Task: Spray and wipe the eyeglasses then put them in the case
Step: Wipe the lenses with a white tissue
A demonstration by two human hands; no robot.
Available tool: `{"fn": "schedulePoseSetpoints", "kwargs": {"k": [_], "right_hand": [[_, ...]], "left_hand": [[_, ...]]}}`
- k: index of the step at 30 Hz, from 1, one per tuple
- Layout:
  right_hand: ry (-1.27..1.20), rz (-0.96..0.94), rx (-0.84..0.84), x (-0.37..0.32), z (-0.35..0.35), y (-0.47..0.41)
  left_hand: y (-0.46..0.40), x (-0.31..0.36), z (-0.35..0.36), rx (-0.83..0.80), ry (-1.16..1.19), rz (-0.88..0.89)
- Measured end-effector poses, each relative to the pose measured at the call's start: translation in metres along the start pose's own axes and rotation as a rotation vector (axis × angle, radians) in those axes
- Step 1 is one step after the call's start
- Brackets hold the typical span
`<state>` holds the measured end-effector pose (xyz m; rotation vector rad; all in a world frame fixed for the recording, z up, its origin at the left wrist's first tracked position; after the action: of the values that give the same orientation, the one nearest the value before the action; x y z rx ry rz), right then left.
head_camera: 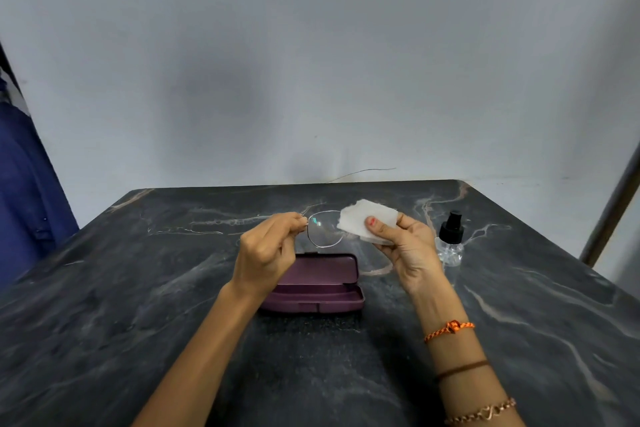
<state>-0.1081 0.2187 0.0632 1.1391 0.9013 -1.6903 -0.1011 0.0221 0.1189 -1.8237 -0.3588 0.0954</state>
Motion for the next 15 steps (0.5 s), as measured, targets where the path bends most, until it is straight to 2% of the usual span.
{"fn": "schedulePoseSetpoints", "kwargs": {"k": [4, 11, 15], "right_hand": [[-0.032, 0.015, 0.008, -0.002, 0.000, 0.001], [-0.625, 0.140, -0.052, 0.010, 0.019, 0.006], [-0.561, 0.084, -0.045, 0.007, 0.023, 0.006]], "left_hand": [[0.000, -0.004, -0.002, 0.043, 0.015, -0.020], [0.000, -0.003, 0.001, 0.006, 0.062, -0.007], [-0.001, -0.004, 0.001, 0.000, 0.063, 0.003]]}}
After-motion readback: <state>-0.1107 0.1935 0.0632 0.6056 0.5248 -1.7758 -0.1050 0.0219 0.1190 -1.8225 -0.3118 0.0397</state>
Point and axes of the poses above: each hand's wrist, its own y-axis away from the middle knuckle, its own z-axis out of the palm, x = y × z, the point moved 8 cm from there along -y, towards the middle knuckle, and after that the axes turned 10 degrees about y, right-handed, at the moved point
